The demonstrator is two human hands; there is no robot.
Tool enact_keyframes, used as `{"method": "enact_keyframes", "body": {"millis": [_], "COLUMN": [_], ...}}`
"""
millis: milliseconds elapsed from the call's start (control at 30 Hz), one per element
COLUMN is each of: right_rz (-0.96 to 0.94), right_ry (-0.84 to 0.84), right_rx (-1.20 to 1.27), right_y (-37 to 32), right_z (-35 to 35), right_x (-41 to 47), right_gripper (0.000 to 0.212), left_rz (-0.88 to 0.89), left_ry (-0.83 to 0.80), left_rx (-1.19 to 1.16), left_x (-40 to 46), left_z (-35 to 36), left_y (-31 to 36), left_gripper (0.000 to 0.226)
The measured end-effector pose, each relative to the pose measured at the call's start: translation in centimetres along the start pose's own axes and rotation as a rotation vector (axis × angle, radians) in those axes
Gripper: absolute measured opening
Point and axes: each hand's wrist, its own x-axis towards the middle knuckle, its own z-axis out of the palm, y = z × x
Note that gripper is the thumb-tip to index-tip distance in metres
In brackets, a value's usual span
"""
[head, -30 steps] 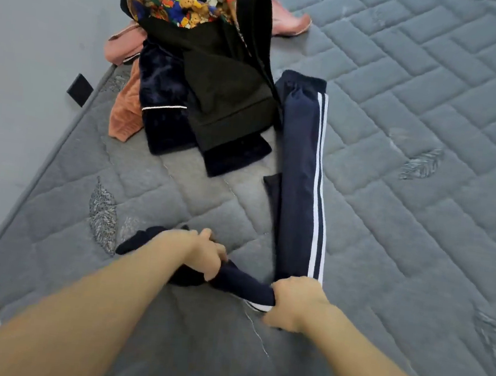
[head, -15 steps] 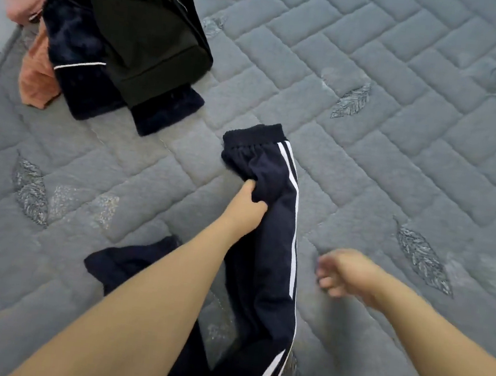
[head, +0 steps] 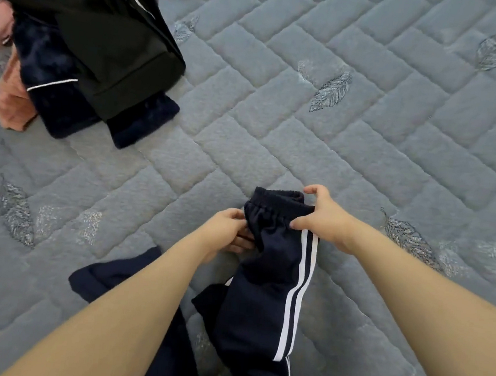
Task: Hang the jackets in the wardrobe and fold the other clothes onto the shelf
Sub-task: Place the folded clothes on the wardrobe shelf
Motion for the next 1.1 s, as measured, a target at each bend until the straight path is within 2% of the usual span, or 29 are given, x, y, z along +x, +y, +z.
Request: {"method": "enact_keyframes", "body": {"millis": [33,200,267,333,433,533,633,733,800,867,900,967,1033,1067,1100], "right_rz": [0.009,0.03,0.069,0.131,0.18,0.129,-0.026,-0.198,-0.293,-0.326,-0.309,-0.17,0.022,0.125,0.237], "right_ry": [0.008,0.177,0.208,0.165,0.07,-0.055,-0.174,-0.172,-0.136,-0.036,0.071,0.411,0.689,0.718,0.669], "right_rx": [0.003,0.097,0.099,0.147,0.221,0.4,0.617,0.805,0.914,0.987,1.005,0.986,1.008,1.073,1.131], "right_y": [0.3,1.9,2.2,2.5,2.0,0.0,-3.9,-7.0,-6.3,-3.3,-1.0,4.5,11.3,14.7,17.7], "right_z": [-0.1,-1.8,-2.5,-2.7,-2.2,-0.6,0.1,-2.6,-6.4,-10.6,-12.6,-15.9,-18.0,-18.1,-17.5], "right_x": [-0.2,-2.5,-3.9,-5.1,-6.7,-8.8,-11.7,-15.1,-17.4,-19.1,-19.6,-19.5,-18.2,-17.5,-16.9], "right_gripper": [0.063,0.021,0.012,0.01,0.018,0.028,0.035,0.042,0.048,0.048,0.043,0.032,0.036,0.043,0.047], "left_rz": [0.0,-0.106,-0.113,-0.069,0.039,0.234,0.557,0.9,1.059,1.139,1.114,0.948,0.751,0.671,0.593], "left_ry": [-0.024,-0.173,-0.239,-0.198,0.029,0.393,0.772,0.957,1.017,0.956,0.899,0.749,0.563,0.479,0.402], "left_rx": [-0.018,-0.083,-0.061,-0.048,-0.066,-0.23,-0.253,-0.153,0.008,0.263,0.441,0.902,1.332,1.466,1.539], "left_x": [0.3,-0.2,-0.9,-1.4,-2.6,-5.4,-10.2,-13.8,-14.1,-12.8,-11.7,-8.3,-5.2,-3.9,-3.2], "left_z": [0.6,2.5,3.5,4.7,5.5,4.0,1.9,2.8,5.4,9.2,11.4,15.5,18.9,20.2,21.2], "left_y": [0.3,-0.8,-1.2,-1.3,-1.3,-0.2,4.9,11.5,14.8,16.3,16.3,14.4,10.8,8.6,6.2], "left_gripper": [0.022,0.026,0.025,0.02,0.018,0.016,0.019,0.013,0.02,0.027,0.031,0.043,0.055,0.058,0.059]}}
